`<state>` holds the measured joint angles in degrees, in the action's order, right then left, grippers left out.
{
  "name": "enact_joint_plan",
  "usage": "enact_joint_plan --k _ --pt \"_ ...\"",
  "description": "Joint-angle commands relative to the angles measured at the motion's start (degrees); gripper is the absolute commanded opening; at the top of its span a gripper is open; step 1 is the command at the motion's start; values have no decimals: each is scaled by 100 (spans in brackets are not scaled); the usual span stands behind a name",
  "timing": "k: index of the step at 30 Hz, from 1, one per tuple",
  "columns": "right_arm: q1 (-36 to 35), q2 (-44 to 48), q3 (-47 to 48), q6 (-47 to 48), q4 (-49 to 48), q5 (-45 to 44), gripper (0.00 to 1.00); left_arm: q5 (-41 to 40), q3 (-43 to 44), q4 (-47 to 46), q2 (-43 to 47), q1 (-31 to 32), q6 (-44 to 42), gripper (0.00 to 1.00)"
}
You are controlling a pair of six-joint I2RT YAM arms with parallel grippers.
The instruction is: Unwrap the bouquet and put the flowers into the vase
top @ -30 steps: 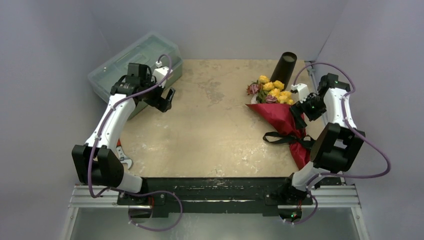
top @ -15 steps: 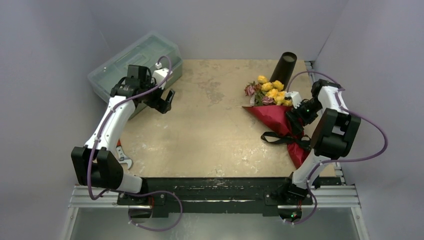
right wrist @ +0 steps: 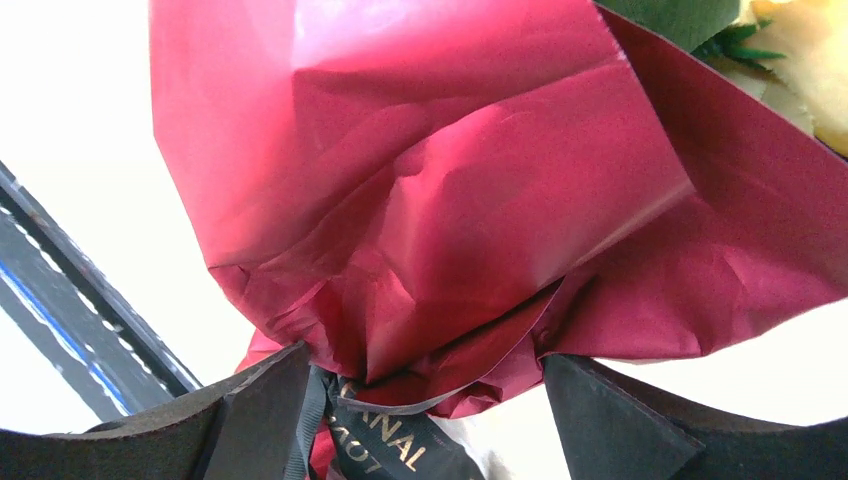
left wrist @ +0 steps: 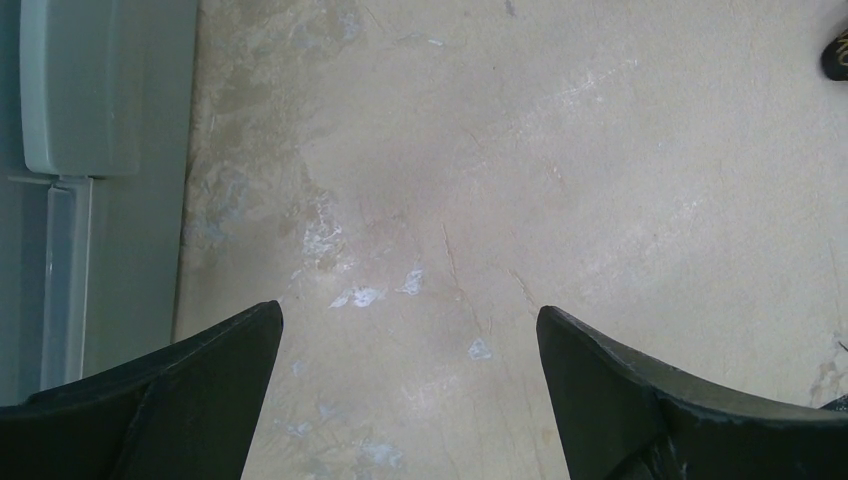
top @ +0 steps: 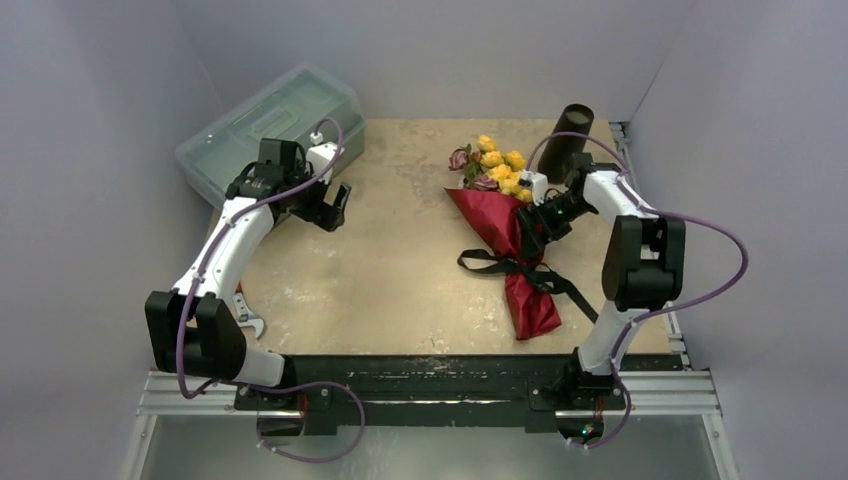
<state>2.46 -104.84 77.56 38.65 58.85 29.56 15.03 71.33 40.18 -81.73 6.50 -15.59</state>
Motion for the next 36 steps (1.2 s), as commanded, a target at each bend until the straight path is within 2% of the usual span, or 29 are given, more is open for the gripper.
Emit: enact_joint_plan --k 1,8,15,19,23,27,30,36 --pt "-505 -198 212 -977 -715 794 90 255 -5 -290 3 25 14 100" --pt "-1198 -703 633 -1691 -1341 1183 91 654 234 -363 -456 33 159 100" --pt "-1610 -1354 1424 -2250 -1759 1450 91 643 277 -811 -641 100 256 100" --pt "-1696 -1555 2002 -2236 -1544 1908 92 909 374 -972 -672 207 -2 100" --pt "-1604 -1407 2418 -1746 -754 2184 92 1256 365 -1296 -750 329 -310 100" --pt "-1233 -972 2173 -1281 -187 2229 92 1902 375 -1480 -917 574 -864 100" --pt "-927 -693 1915 -1003 211 2179 89 2185 251 -1714 -854 817 -1249 100" --pt "-896 196 1021 -1302 172 2095 78 2408 -447 -2201 -512 1376 -2247 99"
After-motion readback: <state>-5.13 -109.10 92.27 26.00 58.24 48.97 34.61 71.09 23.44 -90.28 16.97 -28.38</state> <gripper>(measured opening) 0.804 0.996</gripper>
